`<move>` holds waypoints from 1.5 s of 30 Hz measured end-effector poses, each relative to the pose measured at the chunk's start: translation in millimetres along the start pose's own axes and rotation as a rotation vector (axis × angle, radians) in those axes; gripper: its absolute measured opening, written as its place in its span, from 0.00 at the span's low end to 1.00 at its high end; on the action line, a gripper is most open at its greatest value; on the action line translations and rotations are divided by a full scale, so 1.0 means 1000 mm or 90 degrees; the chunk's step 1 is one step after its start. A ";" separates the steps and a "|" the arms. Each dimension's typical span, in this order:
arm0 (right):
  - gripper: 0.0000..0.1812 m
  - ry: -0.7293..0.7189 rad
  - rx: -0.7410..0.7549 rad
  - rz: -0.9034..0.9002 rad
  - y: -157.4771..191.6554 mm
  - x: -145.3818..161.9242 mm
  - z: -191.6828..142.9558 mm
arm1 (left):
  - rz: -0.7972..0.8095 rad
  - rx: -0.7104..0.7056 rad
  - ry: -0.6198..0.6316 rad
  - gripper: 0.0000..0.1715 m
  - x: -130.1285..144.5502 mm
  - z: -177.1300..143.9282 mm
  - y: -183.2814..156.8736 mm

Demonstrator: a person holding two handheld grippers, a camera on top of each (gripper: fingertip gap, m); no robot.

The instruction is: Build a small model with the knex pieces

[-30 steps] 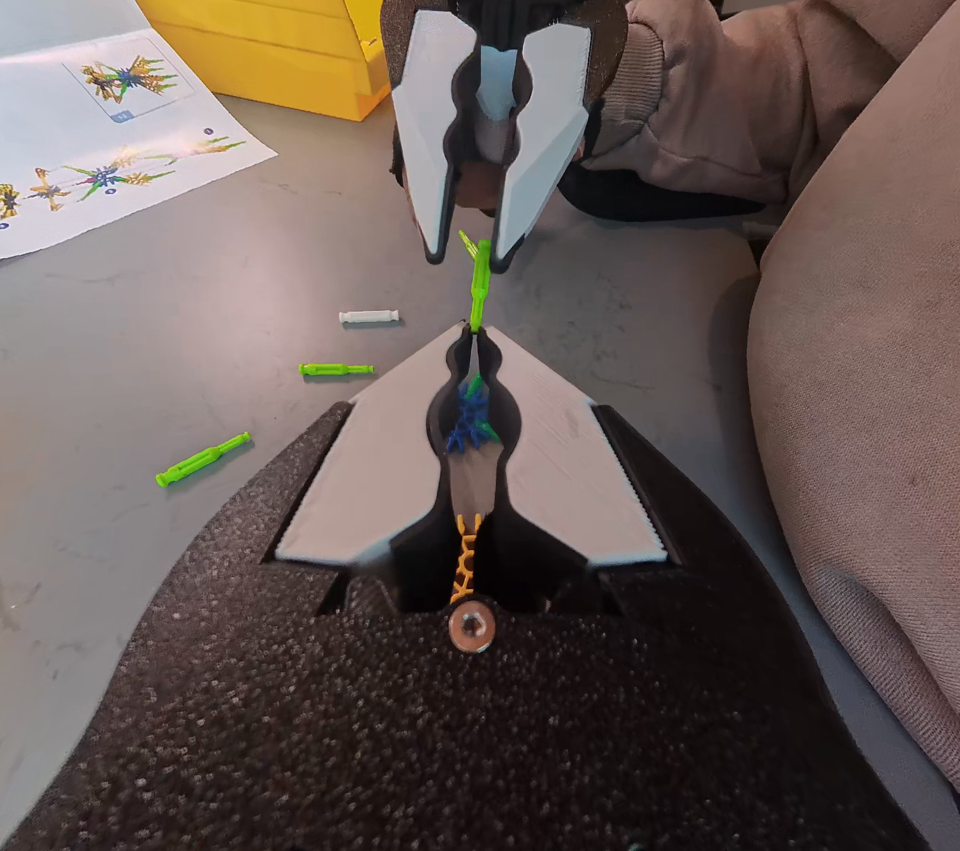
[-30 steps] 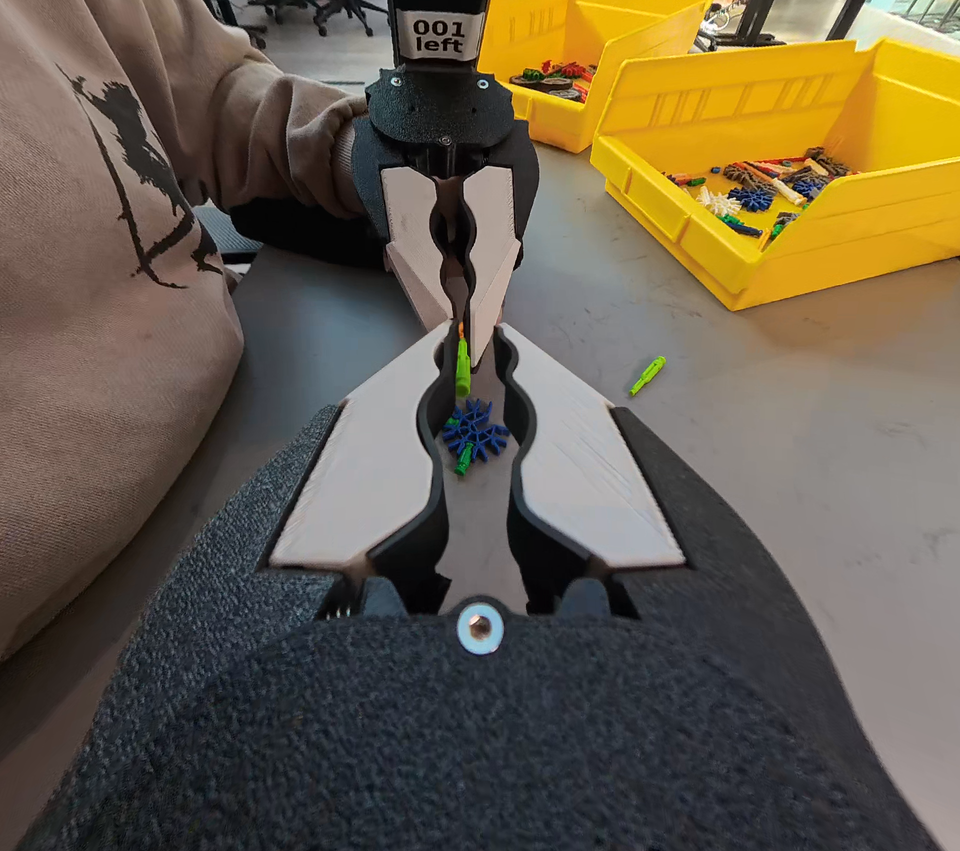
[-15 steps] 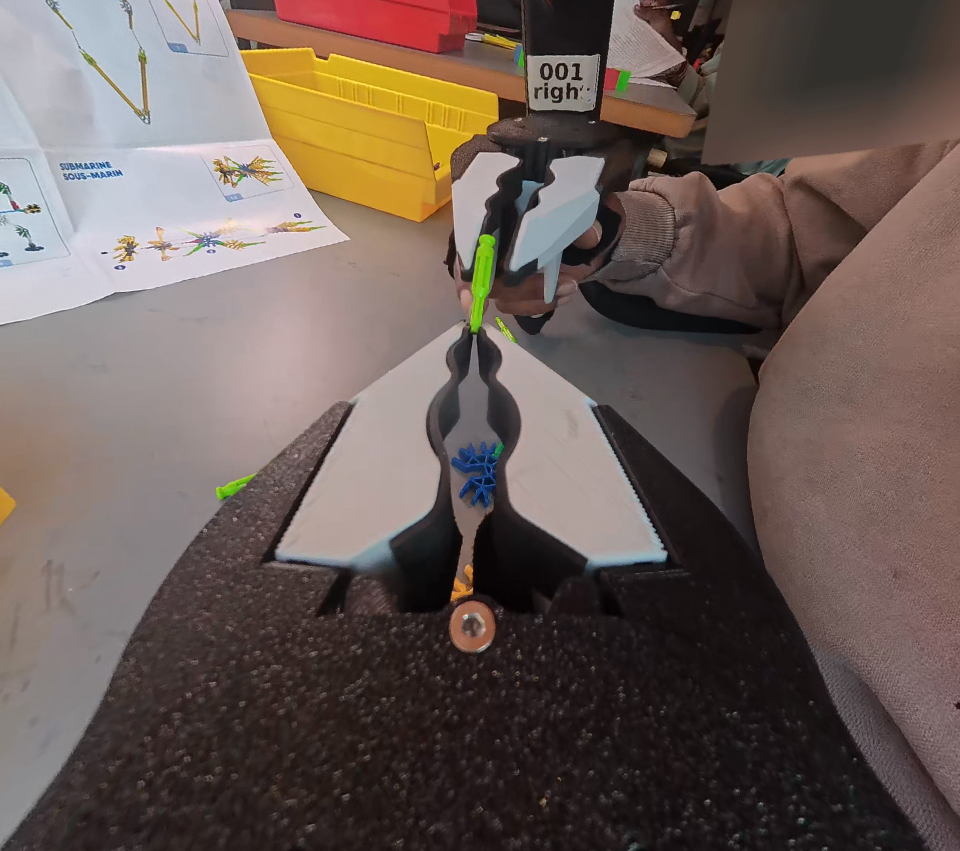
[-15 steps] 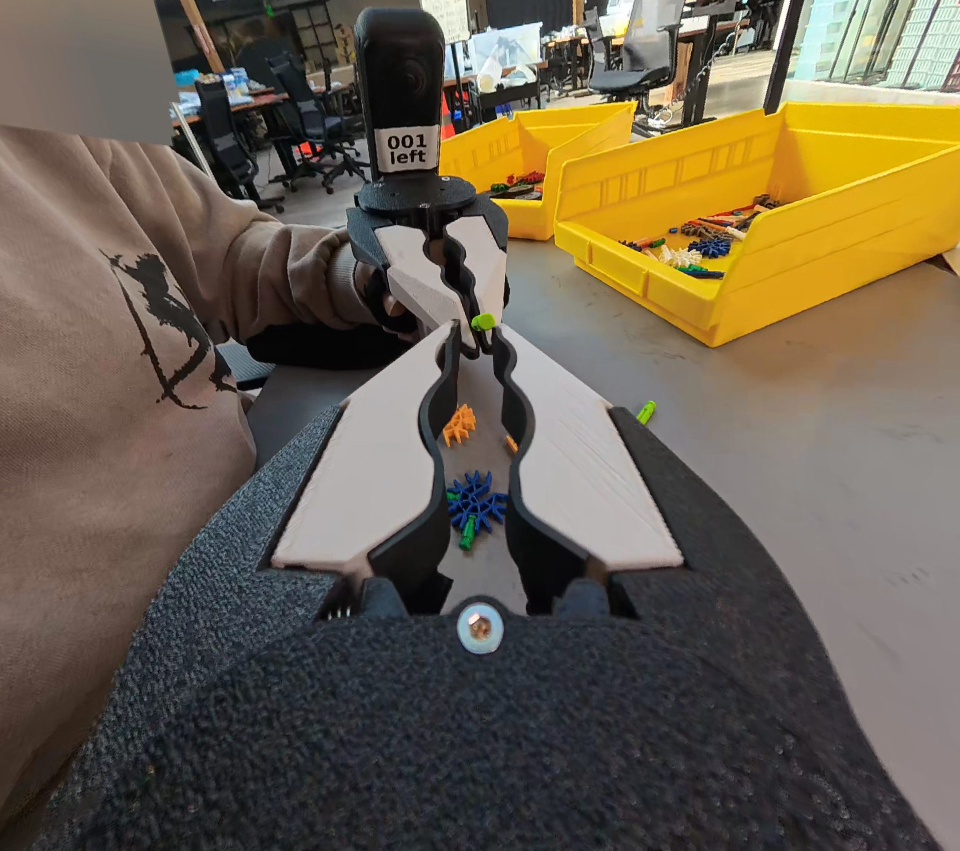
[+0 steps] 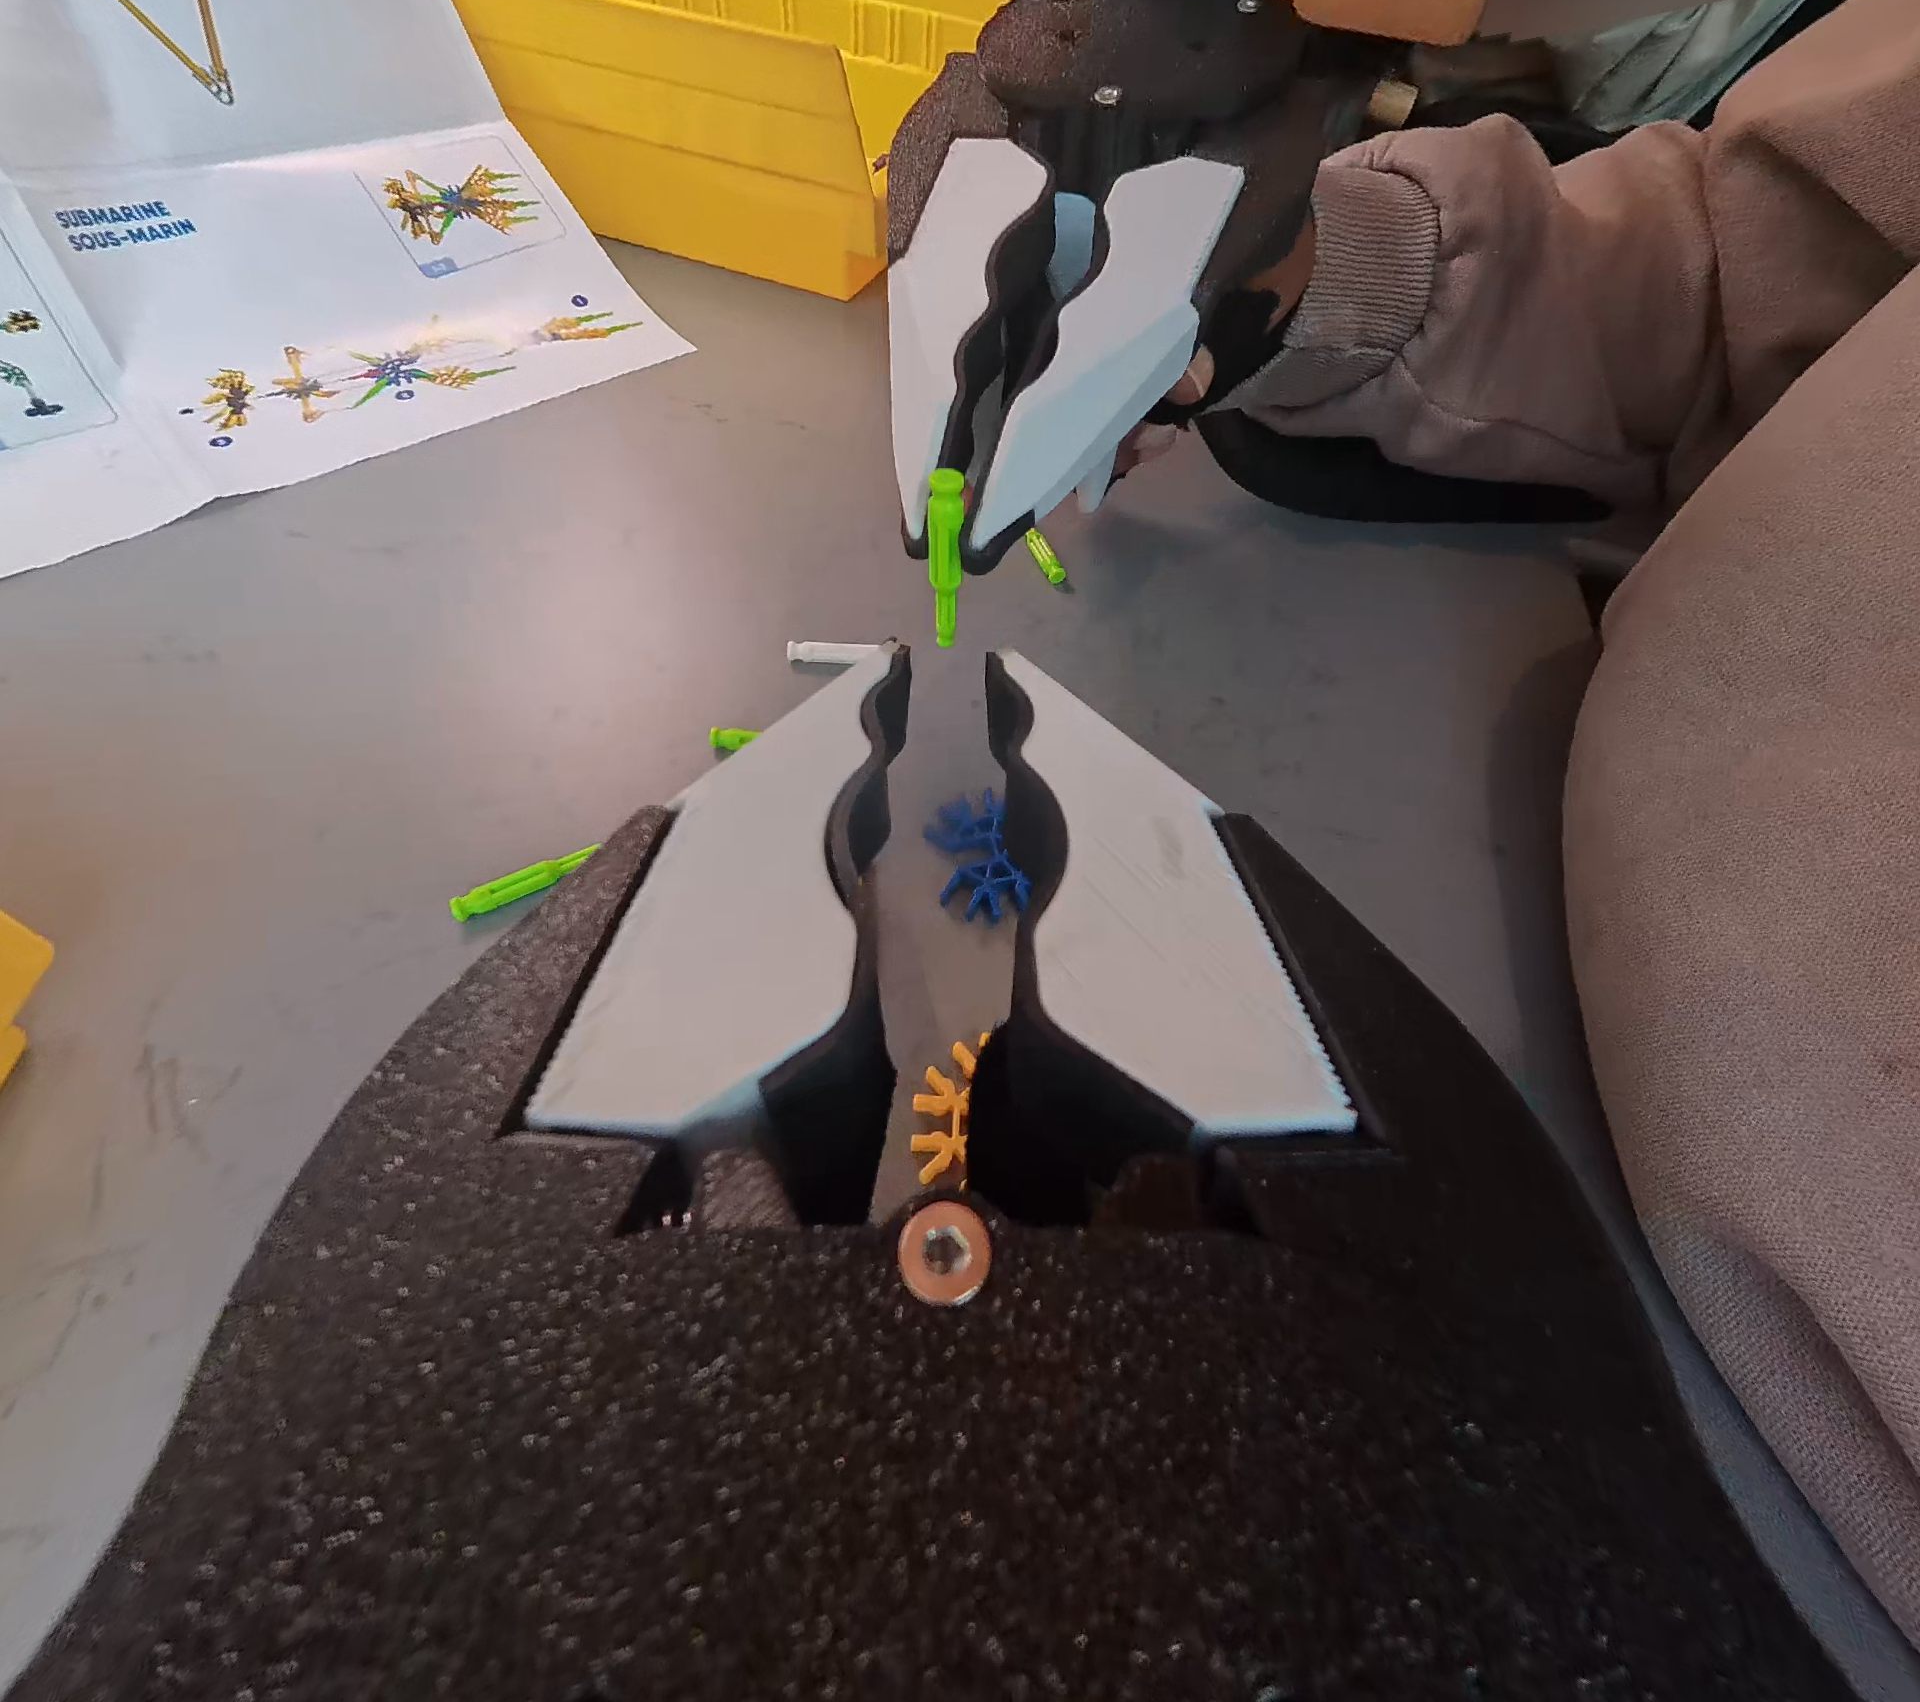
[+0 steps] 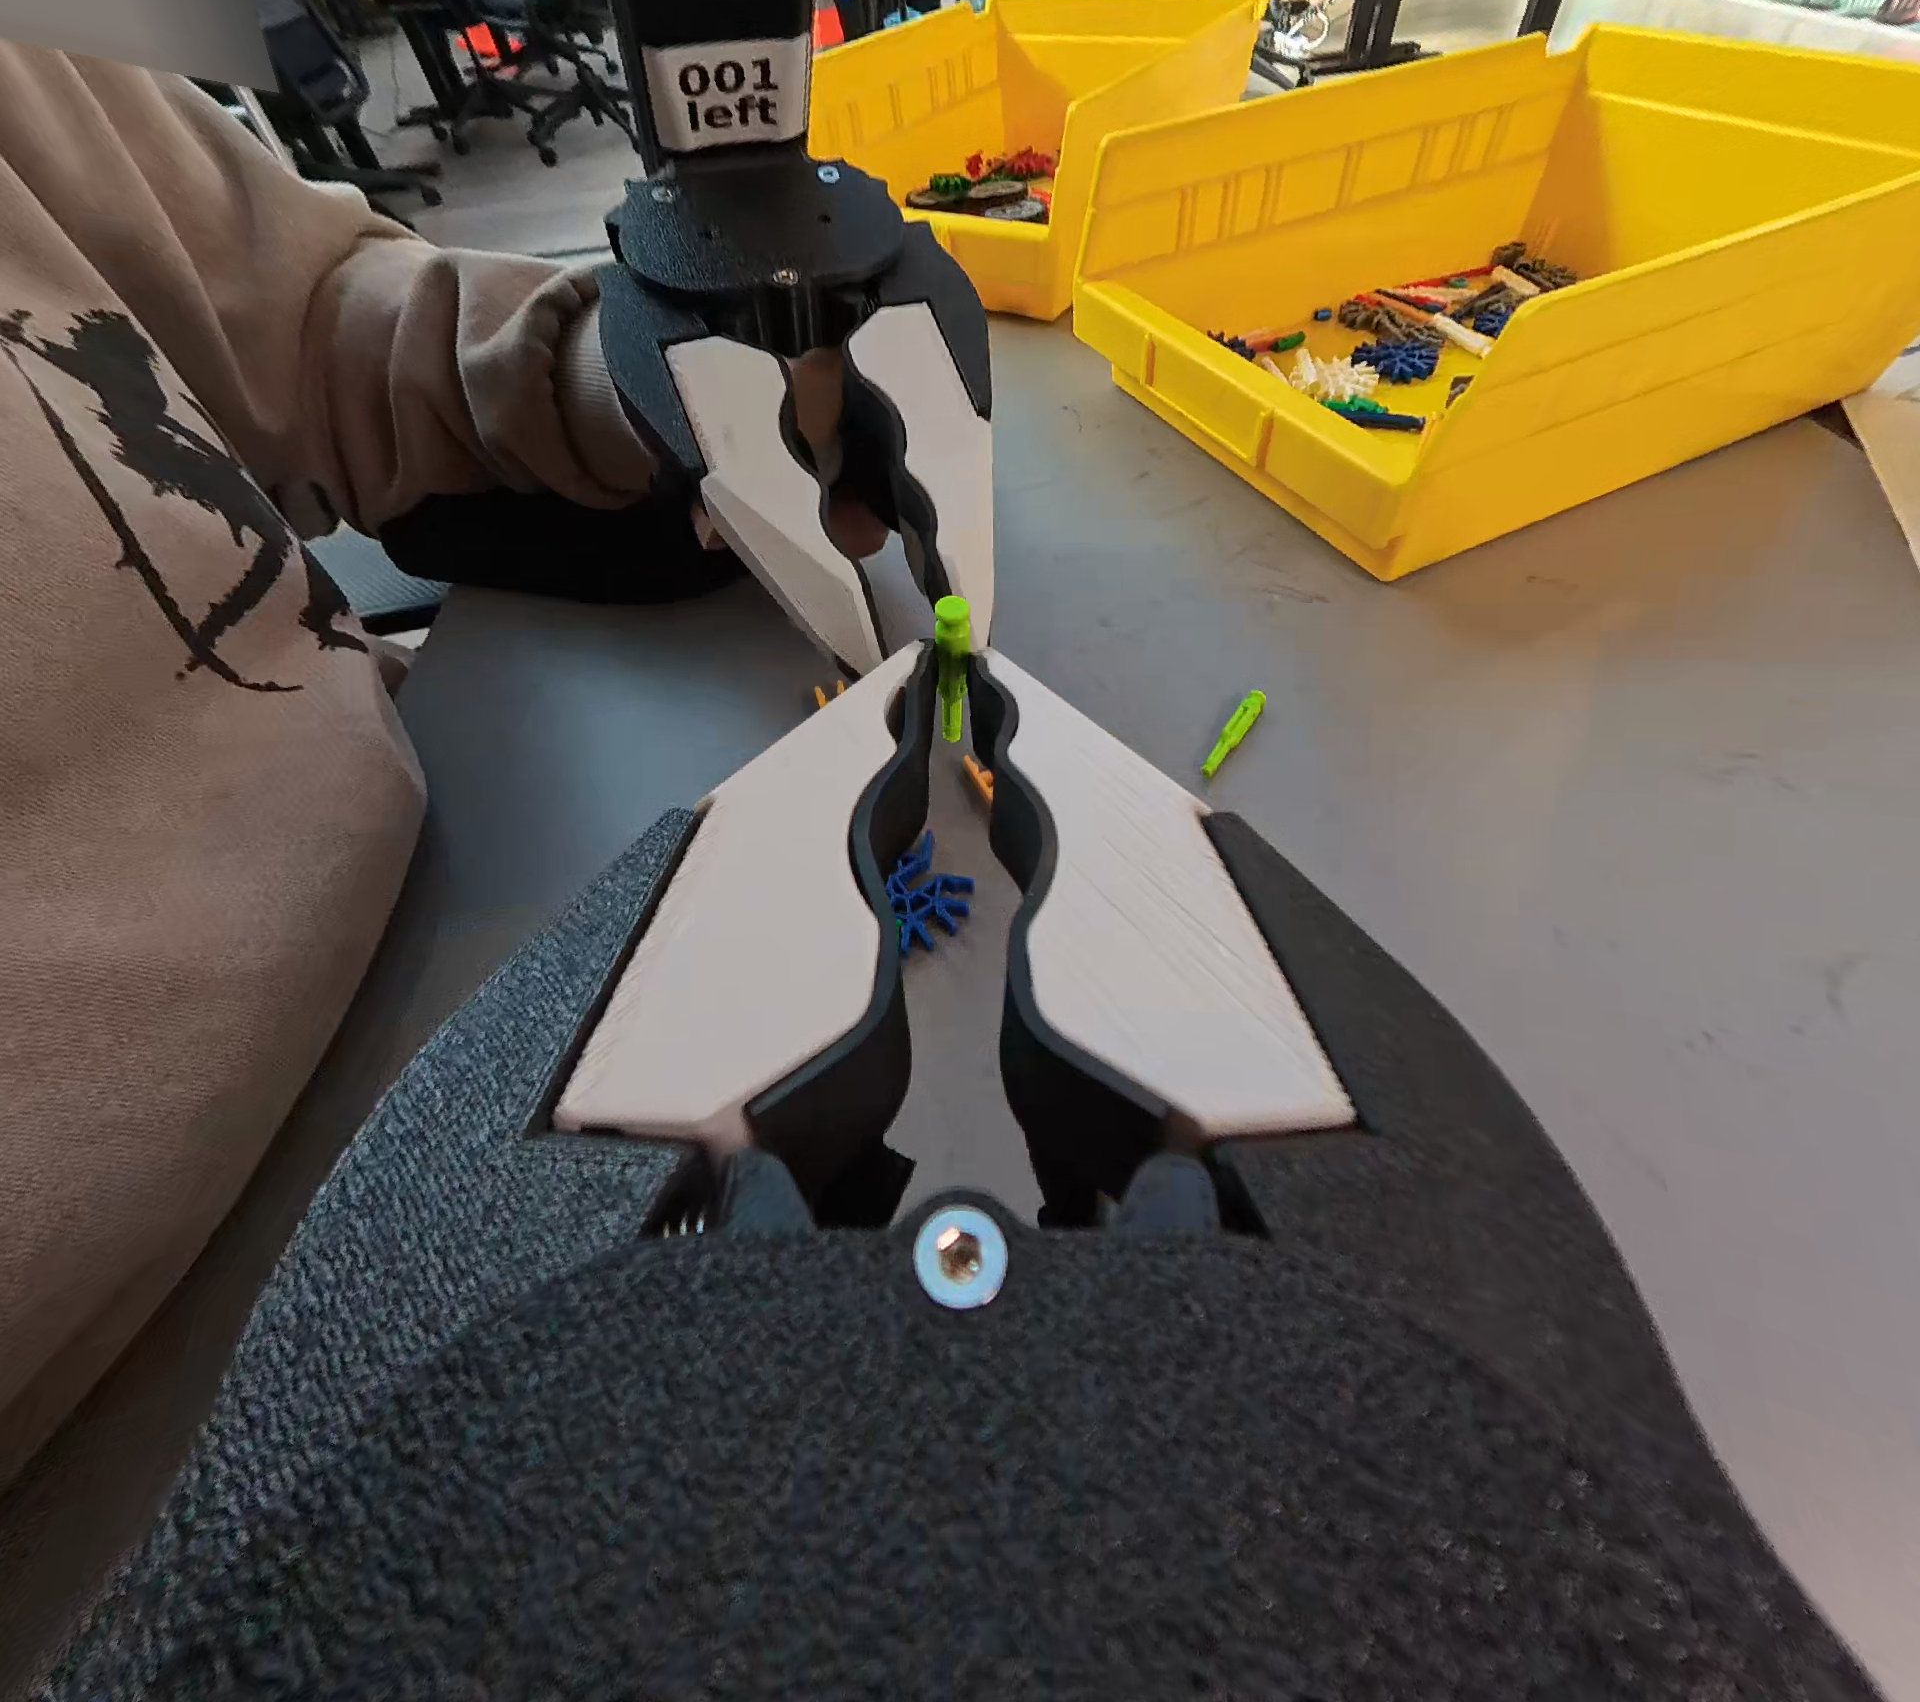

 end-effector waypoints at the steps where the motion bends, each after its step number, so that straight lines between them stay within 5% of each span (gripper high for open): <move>1: 0.02 0.014 0.002 -0.001 0.000 0.003 0.000 | -0.002 0.002 0.000 0.08 0.000 0.000 -0.001; 15: 0.02 0.007 -0.020 0.011 0.005 0.002 0.008 | 0.003 0.005 0.036 0.06 0.006 0.008 -0.004; 25: 0.02 0.255 0.005 -0.017 -0.002 0.047 -0.002 | 0.070 0.004 0.182 0.14 0.036 0.003 -0.002; 33: 0.02 0.311 0.008 -0.010 -0.001 0.059 0.001 | 0.118 0.011 0.225 0.18 0.048 0.010 -0.010; 45: 0.02 0.398 0.103 0.003 -0.018 0.065 -0.031 | 0.182 -0.026 0.244 0.00 0.056 0.014 -0.009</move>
Point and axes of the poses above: each gripper's, where its closed fingertips meet, z out along the fingers, x out of its underside, y = z × x across the jaws, the point moved 5 cm from there along -z, back along the fingers, and after that the axes turned 9 degrees about -x, right-handed, at the moved point
